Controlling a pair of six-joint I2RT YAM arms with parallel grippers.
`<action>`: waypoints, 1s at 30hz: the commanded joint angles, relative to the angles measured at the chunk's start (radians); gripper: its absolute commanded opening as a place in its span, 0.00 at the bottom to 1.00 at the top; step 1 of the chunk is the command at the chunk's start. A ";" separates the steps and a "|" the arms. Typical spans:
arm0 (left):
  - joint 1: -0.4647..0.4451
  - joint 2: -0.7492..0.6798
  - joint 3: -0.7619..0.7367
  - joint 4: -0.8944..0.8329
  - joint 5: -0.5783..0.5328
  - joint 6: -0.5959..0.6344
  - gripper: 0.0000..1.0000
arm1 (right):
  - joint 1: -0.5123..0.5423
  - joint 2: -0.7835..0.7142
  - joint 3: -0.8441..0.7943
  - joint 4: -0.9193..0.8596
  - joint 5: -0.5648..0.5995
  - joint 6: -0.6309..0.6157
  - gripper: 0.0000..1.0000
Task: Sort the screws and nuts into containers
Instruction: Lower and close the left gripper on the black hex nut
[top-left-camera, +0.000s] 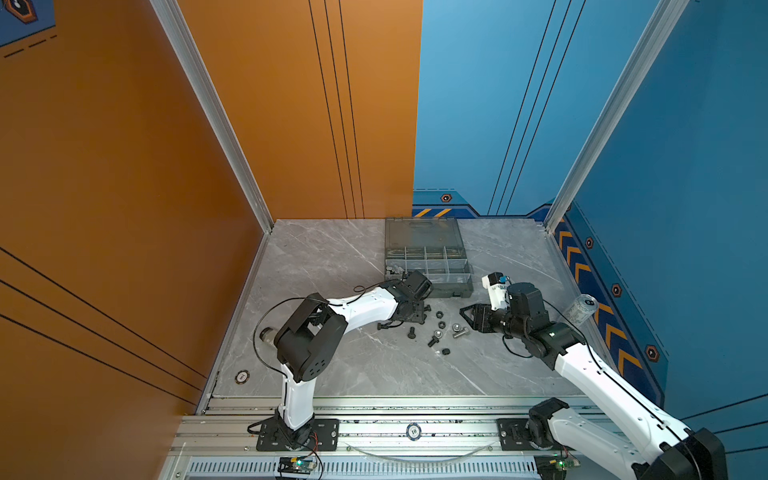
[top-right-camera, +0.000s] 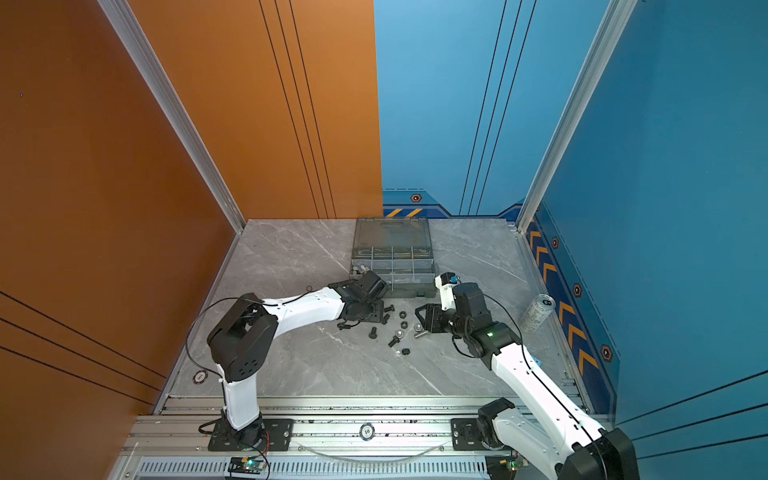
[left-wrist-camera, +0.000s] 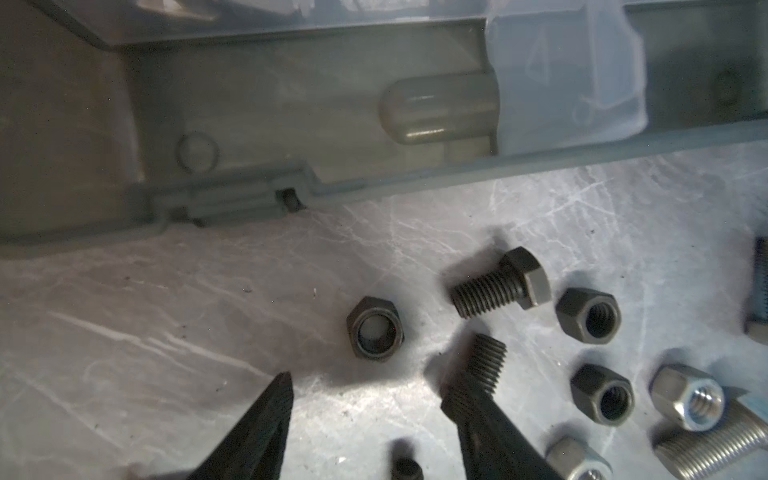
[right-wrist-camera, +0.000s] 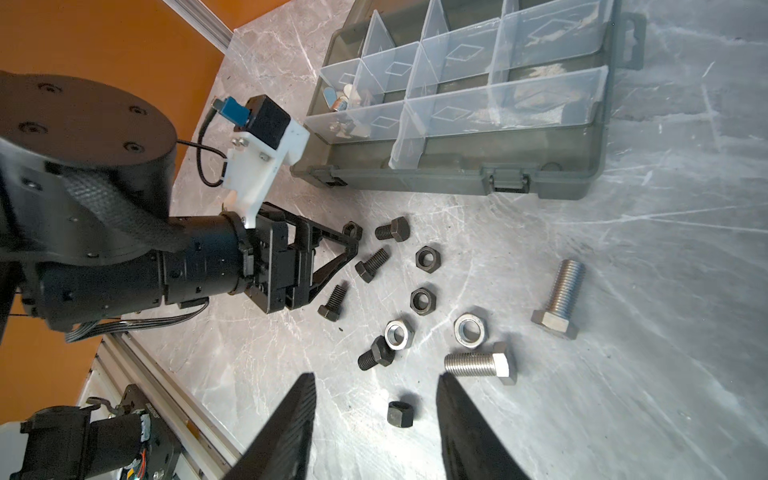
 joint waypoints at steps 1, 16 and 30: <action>-0.008 0.024 0.036 0.001 -0.022 -0.009 0.62 | -0.009 -0.016 -0.014 -0.027 -0.021 0.004 0.50; -0.012 0.075 0.048 0.029 -0.078 -0.030 0.52 | -0.026 -0.018 -0.025 -0.026 -0.024 0.004 0.51; -0.022 0.114 0.082 -0.008 -0.091 -0.029 0.44 | -0.042 -0.017 -0.034 -0.018 -0.027 0.009 0.51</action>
